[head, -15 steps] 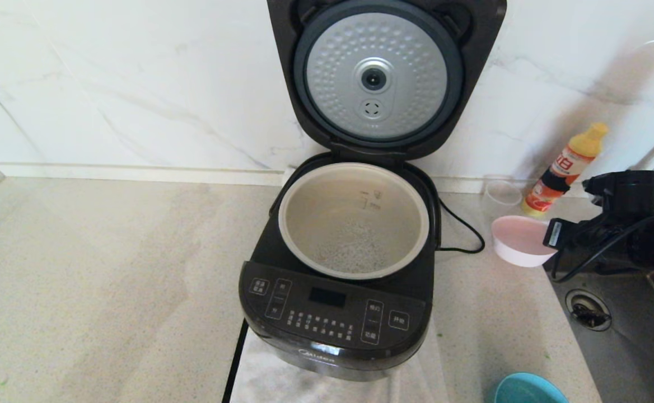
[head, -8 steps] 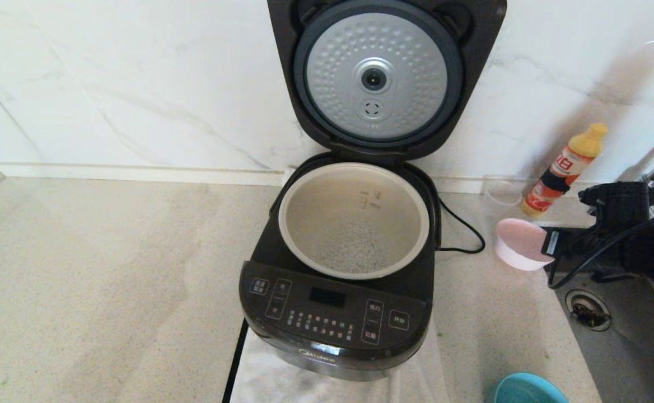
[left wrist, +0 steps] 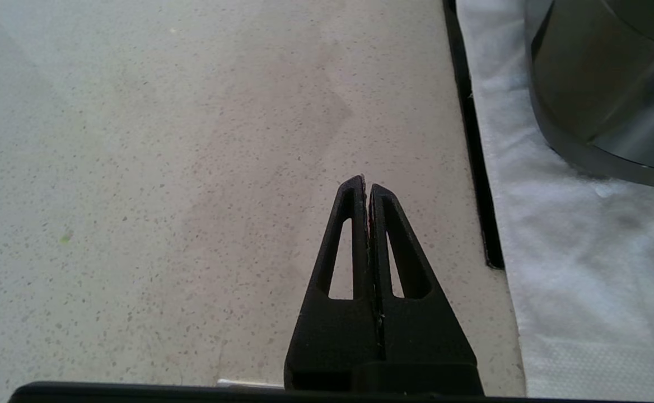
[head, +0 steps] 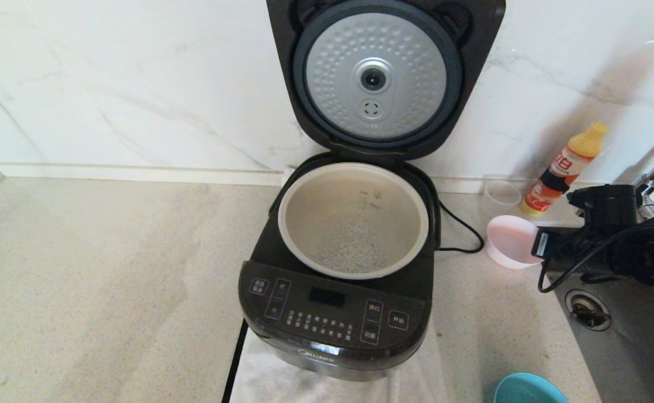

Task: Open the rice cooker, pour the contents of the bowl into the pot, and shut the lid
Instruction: Place the bowl on the table

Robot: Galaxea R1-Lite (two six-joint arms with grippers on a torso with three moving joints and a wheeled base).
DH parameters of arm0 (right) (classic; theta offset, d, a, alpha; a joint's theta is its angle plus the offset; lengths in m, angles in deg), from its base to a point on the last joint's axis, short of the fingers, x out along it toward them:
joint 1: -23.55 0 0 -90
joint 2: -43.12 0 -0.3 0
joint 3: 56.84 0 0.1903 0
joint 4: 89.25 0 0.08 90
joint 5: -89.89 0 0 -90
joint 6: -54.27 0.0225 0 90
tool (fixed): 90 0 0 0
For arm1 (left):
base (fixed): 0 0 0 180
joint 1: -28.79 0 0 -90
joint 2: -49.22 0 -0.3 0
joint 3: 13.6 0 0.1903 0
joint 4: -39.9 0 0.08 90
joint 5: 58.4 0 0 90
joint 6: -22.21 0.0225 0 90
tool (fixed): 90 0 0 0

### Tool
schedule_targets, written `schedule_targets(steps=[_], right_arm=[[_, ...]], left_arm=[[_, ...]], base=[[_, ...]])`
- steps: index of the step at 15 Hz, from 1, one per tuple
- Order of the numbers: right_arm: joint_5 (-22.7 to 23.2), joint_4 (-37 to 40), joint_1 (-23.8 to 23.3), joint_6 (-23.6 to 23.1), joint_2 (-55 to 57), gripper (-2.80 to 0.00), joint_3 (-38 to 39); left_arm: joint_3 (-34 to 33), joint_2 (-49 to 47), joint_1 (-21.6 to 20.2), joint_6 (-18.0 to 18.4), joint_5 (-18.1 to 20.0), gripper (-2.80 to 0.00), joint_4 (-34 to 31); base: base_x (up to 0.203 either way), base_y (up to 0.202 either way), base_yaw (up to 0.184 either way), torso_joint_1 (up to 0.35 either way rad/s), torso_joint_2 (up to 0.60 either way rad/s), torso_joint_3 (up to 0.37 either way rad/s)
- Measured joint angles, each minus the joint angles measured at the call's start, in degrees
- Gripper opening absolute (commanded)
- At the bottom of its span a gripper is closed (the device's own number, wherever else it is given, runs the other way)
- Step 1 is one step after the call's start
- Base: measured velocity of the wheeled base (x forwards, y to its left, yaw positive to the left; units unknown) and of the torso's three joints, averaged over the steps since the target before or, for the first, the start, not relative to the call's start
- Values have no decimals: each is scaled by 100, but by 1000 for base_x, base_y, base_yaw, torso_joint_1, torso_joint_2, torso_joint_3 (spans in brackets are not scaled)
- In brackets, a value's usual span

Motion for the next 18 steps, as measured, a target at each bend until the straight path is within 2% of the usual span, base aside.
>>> schedule_targets(steps=[5, 6, 13, 18], right_arm=[[-43, 7, 211, 33, -6, -280, 88], [-93, 13, 249, 35, -18, 0, 105], [-112, -81, 299, 44, -228, 0, 188], [-143, -912, 304, -26, -298, 0, 455]], left_arm=[[0, 0, 0, 0, 0, -280, 1], [0, 0, 0, 0, 0, -280, 0], [0, 0, -2, -2, -2, -280, 0], [0, 0, 0, -1, 0, -280, 0]], base=[[0, 0, 0, 0, 0, 0], [0, 0, 0, 0, 0, 0], [0, 0, 0, 0, 0, 0], [0, 0, 0, 0, 0, 0]])
